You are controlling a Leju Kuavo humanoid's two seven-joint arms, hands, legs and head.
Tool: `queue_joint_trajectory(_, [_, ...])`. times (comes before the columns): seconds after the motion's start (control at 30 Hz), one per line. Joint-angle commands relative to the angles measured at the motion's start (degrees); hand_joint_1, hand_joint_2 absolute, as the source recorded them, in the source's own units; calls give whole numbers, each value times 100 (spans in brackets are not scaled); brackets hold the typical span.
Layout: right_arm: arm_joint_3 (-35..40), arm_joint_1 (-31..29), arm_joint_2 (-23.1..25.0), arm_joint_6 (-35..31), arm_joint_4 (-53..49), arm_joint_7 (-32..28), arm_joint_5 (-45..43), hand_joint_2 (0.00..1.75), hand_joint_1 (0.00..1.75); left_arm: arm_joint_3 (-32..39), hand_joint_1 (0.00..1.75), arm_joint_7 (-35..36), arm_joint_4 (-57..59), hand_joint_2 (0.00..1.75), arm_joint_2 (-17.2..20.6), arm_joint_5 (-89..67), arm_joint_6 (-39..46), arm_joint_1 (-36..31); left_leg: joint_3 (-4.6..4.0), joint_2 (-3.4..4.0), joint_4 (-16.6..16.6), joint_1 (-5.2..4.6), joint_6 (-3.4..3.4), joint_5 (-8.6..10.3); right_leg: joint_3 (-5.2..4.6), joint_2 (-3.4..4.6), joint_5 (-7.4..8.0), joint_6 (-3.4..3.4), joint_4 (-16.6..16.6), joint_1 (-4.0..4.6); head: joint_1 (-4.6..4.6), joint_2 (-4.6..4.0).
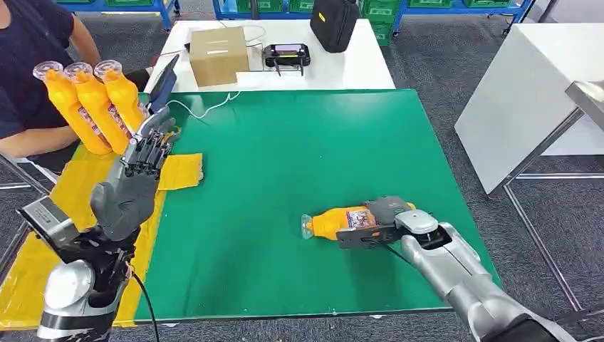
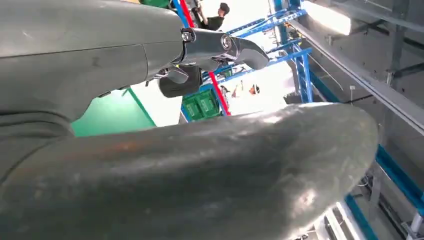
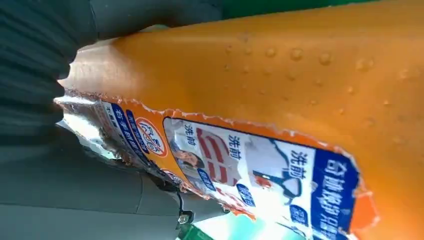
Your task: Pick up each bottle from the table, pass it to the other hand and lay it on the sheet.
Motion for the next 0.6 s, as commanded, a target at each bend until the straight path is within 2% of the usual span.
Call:
queue_joint_trajectory(0.03, [-699,1183,-67,-236,481,-257,-578,175,175,-20,0,-152,312,0,123,-19,61,69,-40,-58,-14,10,-3,31,-16,-26,20,-10,-27,11,2,0])
queue_joint_trajectory(0.07, [-952,1287,-29,-231,313,-340,-928,175,175,14,0,-128,252,0,129,-9,73,125,-13,-36,-3,9,-1,12,5,-15,8,-6,-15,9,2,0])
queue_joint_trajectory(0.13, [-1422,1561,39,-120,-244,-311,-1696,175,175,71,0,-113,33,0,147,-2,86,286,-37,-47,-7,11,0,21,-14,-18,17,-10,-22,11,2,0])
queue_joint_trajectory(0.17, [-1422,1604,23,-69,-369,-242,-1720,175,175,70,0,-63,-23,0,141,1,94,292,-8,-27,-2,9,2,5,11,-9,6,-6,-14,9,2,0])
queue_joint_trajectory(0.2, [-1420,1642,9,-7,-506,-164,-1757,175,175,68,0,-13,-67,0,143,8,98,293,-37,-46,-11,10,0,21,-12,-15,17,-10,-26,12,2,0])
queue_joint_trajectory(0.27, [-1420,1642,9,-7,-506,-164,-1757,175,175,68,0,-13,-67,0,143,8,98,293,-11,-30,0,12,3,4,14,-10,6,-6,-17,13,2,0])
queue_joint_trajectory(0.33, [-1420,1642,9,-7,-506,-164,-1757,175,175,68,0,-13,-67,0,143,8,98,293,-33,-40,-7,16,2,12,-5,-10,17,-10,-30,19,4,0])
queue_joint_trajectory(0.37, [-1855,1746,166,-75,-512,-300,-2363,175,175,91,0,15,7,0,161,-22,139,377,-4,-24,0,13,4,-4,21,-5,5,-6,-21,15,4,0])
queue_joint_trajectory(0.4, [-2244,1856,318,37,-646,-649,-3106,175,175,144,0,-114,1,0,179,8,164,481,-23,-38,-10,16,0,9,6,-9,15,-10,-33,19,4,0])
queue_joint_trajectory(0.47, [-3035,2482,719,321,-1847,-710,-5269,175,175,302,0,-217,-184,0,264,35,212,977,-3,-24,-9,14,-2,-3,21,-2,8,-8,-30,16,2,0])
queue_joint_trajectory(0.5, [-3307,2825,1006,356,-2533,-370,-6553,175,175,363,0,-269,-265,0,271,94,189,1186,-17,-35,-15,15,-4,6,10,-6,15,-11,-36,18,4,0])
queue_joint_trajectory(0.53, [-3286,3221,1260,301,-3432,58,-8296,175,175,356,0,-280,-306,0,281,215,125,1351,-18,-25,-24,18,-7,4,3,7,15,-16,-42,20,7,0])
queue_joint_trajectory(0.57, [-2970,3400,1209,54,-4040,96,-8601,175,175,315,0,-253,-302,0,263,309,81,1402,7,6,-17,24,-8,-14,24,29,6,-16,-34,26,11,0])
queue_joint_trajectory(0.6, [-2722,3501,1256,-181,-4486,32,-8714,175,175,263,0,-158,-287,0,226,441,38,1427,2,6,-26,27,-15,-14,19,37,7,-22,-39,29,11,0])
